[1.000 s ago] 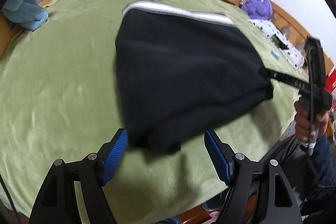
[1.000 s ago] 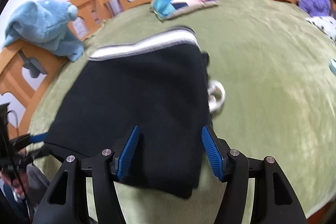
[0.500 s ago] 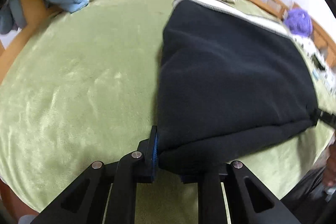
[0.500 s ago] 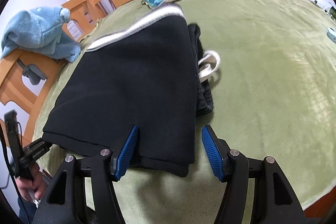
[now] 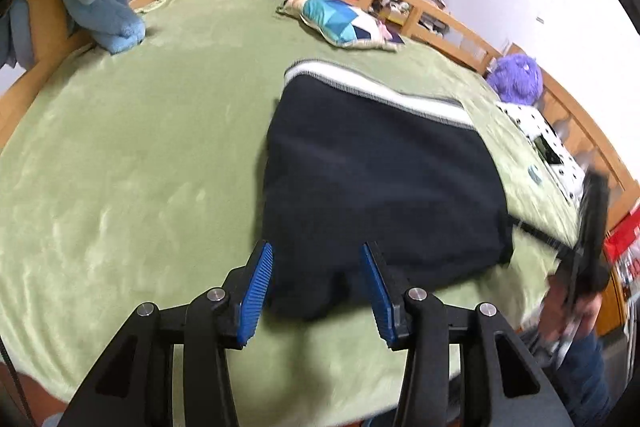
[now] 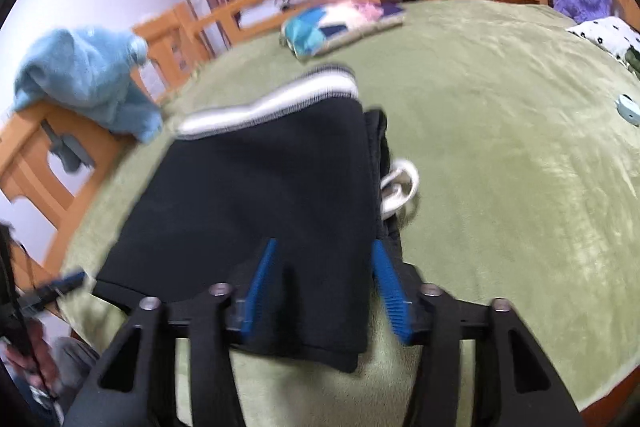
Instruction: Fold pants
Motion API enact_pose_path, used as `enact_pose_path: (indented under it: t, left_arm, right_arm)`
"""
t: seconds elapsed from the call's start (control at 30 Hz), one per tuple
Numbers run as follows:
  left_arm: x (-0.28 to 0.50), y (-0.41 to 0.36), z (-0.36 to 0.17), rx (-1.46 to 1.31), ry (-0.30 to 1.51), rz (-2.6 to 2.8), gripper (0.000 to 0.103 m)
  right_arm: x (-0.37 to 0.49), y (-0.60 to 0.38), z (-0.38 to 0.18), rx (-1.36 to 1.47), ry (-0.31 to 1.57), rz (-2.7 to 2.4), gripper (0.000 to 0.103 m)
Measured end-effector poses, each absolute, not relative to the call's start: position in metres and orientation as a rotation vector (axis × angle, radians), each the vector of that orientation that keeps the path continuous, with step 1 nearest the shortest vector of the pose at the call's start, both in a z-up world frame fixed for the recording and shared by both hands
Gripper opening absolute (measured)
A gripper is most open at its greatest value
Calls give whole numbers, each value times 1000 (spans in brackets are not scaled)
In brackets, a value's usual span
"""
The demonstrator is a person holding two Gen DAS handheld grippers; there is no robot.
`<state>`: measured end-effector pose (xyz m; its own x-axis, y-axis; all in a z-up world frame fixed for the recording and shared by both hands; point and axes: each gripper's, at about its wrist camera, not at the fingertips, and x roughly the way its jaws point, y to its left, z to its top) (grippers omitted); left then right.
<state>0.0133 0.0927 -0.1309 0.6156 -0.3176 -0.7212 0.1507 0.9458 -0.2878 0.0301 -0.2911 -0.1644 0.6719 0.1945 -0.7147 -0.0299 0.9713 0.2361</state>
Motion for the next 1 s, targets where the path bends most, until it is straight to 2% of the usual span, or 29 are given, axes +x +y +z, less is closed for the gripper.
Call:
enact_pose_path:
  t: [0.13, 0.23, 0.33, 0.5, 0.6, 0.63, 0.67, 0.73, 0.83, 0.9, 0.93, 1.0]
  left_arm:
    - [34, 62, -155, -147, 927, -238, 45]
    - [32, 44, -179, -29, 948, -201, 52]
    - [27, 28, -172, 112, 924, -210, 56]
    - [54, 47, -149, -5, 926, -246, 56]
    - [74, 59, -147, -97, 936, -237, 56]
    - [84, 63, -146, -129, 943, -234, 56]
    - [87, 64, -146, -146, 946, -234, 56]
    - [100, 63, -142, -166, 938, -241, 56]
    - [112, 55, -133, -165, 901, -273, 56]
    - [118, 48, -132, -164, 895, -289, 57]
    - [121, 43, -135, -166, 897, -306, 59]
    - [129, 33, -145, -156, 935, -323, 60]
  right_arm:
    - [28, -282, -178, 102, 869, 113, 43]
    - [31, -286, -169, 82, 917, 171, 43]
    - [41, -294, -148, 85, 849, 165, 43]
    - [103, -299, -127, 120, 759, 147, 55]
    - [149, -300, -138, 162, 795, 136, 59]
    - [162, -300, -145, 177, 822, 135, 50]
    - [172, -299, -151, 189, 842, 160, 32]
    - [170, -305, -143, 194, 780, 176, 15]
    - [162, -339, -145, 370, 787, 168, 15]
    - [162, -342, -160, 348, 813, 126, 19]
    - [160, -341, -168, 331, 817, 112, 25]
    - [155, -341, -162, 301, 825, 74, 47]
